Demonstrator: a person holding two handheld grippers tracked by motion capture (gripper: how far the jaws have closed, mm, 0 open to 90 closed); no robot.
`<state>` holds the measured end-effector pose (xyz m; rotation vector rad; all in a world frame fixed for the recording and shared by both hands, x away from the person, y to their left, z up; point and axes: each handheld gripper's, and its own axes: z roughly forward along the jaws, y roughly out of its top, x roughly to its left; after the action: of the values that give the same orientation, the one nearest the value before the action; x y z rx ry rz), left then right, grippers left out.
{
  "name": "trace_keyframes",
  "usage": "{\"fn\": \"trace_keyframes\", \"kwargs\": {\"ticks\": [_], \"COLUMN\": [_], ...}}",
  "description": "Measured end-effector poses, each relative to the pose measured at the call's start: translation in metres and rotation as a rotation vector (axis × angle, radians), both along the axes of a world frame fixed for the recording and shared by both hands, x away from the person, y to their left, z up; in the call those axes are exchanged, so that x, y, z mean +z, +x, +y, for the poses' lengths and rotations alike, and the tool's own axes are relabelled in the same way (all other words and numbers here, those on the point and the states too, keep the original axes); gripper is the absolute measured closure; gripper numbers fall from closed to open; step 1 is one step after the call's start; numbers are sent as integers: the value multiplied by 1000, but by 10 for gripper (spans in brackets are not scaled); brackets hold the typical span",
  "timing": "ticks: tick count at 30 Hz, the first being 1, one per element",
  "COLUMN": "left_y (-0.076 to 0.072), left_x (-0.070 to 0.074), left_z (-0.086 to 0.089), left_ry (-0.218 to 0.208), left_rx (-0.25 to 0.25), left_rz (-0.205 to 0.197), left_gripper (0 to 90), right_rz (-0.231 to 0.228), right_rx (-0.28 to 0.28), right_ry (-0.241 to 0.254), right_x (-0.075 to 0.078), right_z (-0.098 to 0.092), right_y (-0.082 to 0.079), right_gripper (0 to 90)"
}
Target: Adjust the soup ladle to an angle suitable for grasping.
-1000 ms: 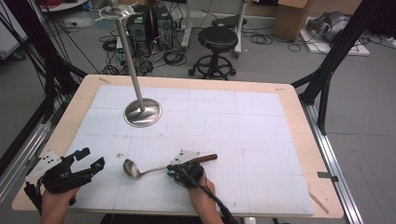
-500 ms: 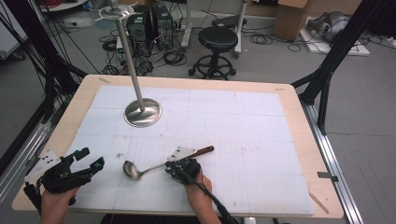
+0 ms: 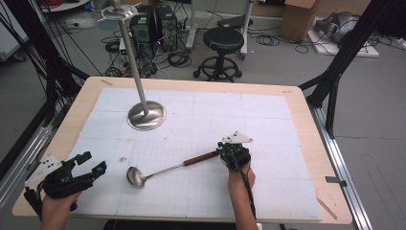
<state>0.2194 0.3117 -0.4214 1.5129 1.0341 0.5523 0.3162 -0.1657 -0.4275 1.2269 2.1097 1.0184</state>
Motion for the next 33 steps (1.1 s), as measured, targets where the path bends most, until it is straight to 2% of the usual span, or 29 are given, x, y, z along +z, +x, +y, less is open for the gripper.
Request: {"fn": "trace_keyframes", "kwargs": {"ticks": [2, 4, 5, 8, 13, 14, 16, 21, 29, 33], "left_y": [0, 0, 0, 0, 0, 0, 0, 1, 1, 1], "left_x": [0, 0, 0, 0, 0, 0, 0, 0, 1, 1], "left_z": [0, 1, 1, 1, 2, 1, 1, 2, 5, 6], "left_ry": [-5, -6, -7, -7, -6, -6, -5, -8, -18, -19], "left_rx": [2, 3, 3, 2, 2, 0, 1, 6, 17, 21], "left_rz": [0, 1, 0, 0, 1, -1, -1, 0, -3, -3], "left_gripper": [235, 235, 235, 234, 235, 235, 235, 234, 235, 235], "right_rz": [31, 37, 56, 88, 94, 103, 103, 98, 103, 103], "right_rx": [-21, -24, -27, -4, 8, 12, 18, 49, 58, 80], "right_ry": [-20, -26, -42, -43, -25, -1, -1, 41, 76, 72], "right_x": [-7, -8, -11, -18, -18, -18, -18, -21, -22, -22], "right_z": [-5, -4, -3, -2, 1, 2, 2, 18, 28, 37], "right_y": [8, 9, 11, 12, 8, 7, 7, 4, 2, 0], "right_gripper": [890, 890, 891, 891, 892, 892, 892, 892, 892, 892]}}
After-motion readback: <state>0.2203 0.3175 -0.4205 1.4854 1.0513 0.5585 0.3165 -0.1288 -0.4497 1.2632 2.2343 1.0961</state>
